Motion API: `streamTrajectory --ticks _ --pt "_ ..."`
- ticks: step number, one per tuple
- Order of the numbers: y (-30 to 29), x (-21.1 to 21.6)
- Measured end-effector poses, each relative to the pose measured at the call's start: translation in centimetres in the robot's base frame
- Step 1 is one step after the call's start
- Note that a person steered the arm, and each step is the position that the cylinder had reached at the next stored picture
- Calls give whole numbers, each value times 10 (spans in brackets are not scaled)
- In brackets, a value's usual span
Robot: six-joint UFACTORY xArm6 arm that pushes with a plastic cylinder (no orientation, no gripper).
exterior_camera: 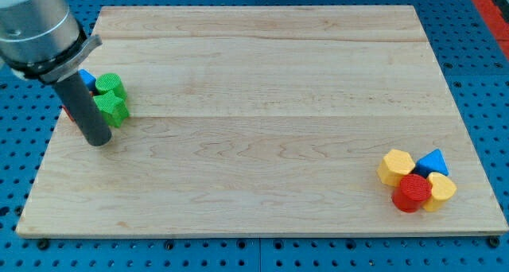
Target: Slide the green star along with the green circle up a bit
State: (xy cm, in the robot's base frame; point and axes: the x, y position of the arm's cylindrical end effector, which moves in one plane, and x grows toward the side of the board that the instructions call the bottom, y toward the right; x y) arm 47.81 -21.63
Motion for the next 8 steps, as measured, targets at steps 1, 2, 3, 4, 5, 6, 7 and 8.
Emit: streamTrajectory --ticks 1,2,3,4,5,6,7,8 --pt "0 -22" --pt "0 -34" --pt "0 -36" --pt "-1 -66" --pt "-1 -97" --pt "5 -111" --pt "-4 -113" --pt "-14 -135"
